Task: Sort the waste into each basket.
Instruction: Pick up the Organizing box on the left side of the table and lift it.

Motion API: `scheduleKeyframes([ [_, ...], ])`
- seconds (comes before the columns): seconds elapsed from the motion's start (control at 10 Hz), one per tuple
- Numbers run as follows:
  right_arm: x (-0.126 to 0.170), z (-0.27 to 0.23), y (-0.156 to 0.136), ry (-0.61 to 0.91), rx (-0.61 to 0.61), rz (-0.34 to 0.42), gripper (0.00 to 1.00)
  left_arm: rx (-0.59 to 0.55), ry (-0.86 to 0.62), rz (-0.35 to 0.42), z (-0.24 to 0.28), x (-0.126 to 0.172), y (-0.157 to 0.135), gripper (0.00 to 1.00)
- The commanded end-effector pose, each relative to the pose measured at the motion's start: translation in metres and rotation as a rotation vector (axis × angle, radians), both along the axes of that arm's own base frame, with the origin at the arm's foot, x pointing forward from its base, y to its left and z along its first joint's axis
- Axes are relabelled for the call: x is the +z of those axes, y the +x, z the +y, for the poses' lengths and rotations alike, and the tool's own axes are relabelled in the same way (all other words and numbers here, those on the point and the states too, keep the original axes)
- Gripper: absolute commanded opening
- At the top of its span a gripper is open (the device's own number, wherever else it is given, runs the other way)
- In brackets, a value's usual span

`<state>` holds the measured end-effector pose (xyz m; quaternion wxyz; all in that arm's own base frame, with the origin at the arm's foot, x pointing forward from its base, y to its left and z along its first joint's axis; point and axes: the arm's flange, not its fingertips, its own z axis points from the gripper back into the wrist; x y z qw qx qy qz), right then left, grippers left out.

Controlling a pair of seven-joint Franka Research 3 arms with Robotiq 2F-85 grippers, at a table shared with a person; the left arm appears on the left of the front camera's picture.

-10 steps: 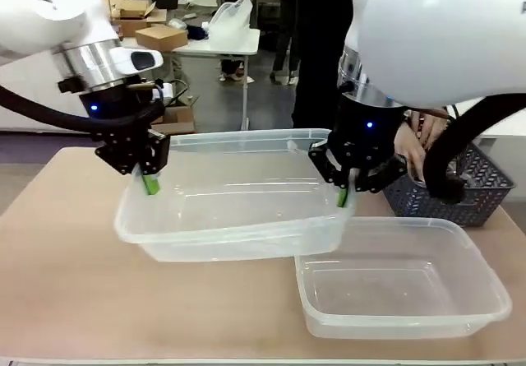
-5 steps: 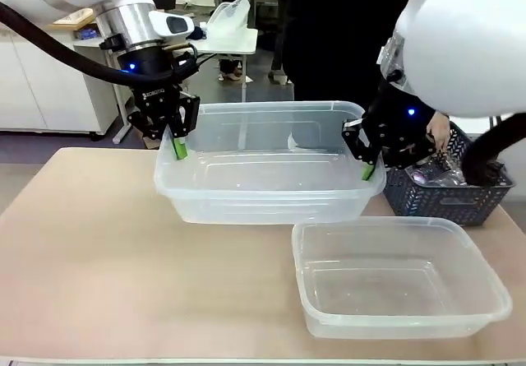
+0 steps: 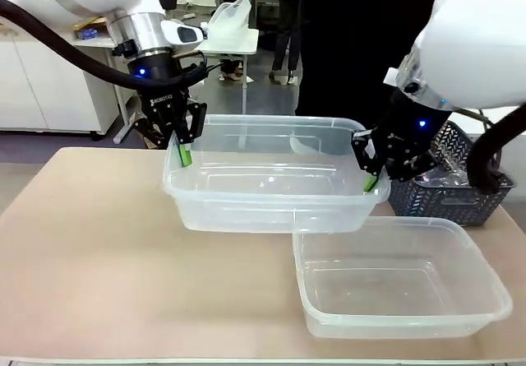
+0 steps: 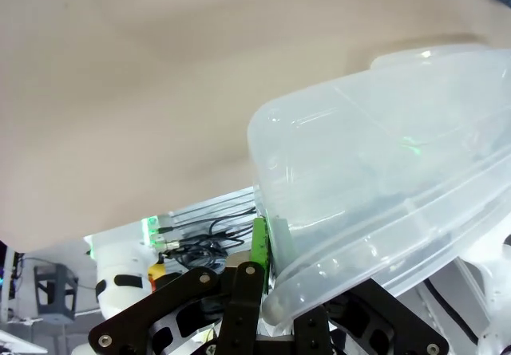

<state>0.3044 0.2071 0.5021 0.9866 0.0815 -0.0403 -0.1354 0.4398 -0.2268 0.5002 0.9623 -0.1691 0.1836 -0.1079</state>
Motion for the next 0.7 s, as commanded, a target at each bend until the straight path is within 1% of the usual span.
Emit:
scheduleKeyframes([
  [0.0, -0.011, -0.012, 0.006, -0.018, -0.098, 0.121, 0.04, -0.035, 0.025, 0.025, 0.008, 0.002, -0.004, 0.05],
  [0.1, -0.013, -0.012, 0.005, -0.026, -0.136, 0.134, 0.04, -0.051, 0.021, 0.037, 0.002, 0.0, -0.003, 0.05],
  [0.2, -0.015, -0.012, 0.002, -0.038, -0.169, 0.124, 0.04, -0.043, 0.029, 0.047, 0.0, -0.004, -0.002, 0.05],
  [0.3, -0.013, -0.007, -0.004, -0.105, -0.219, 0.077, 0.04, -0.003, 0.054, 0.047, 0.002, -0.007, -0.001, 0.05],
  [0.4, -0.011, -0.001, 0.0, 0.002, -0.063, 0.099, 0.04, -0.036, 0.03, 0.021, -0.01, -0.015, -0.002, 0.05],
  [0.6, -0.011, -0.001, 0.0, 0.002, -0.063, 0.099, 0.04, -0.036, 0.03, 0.021, -0.01, -0.015, -0.002, 0.05],
])
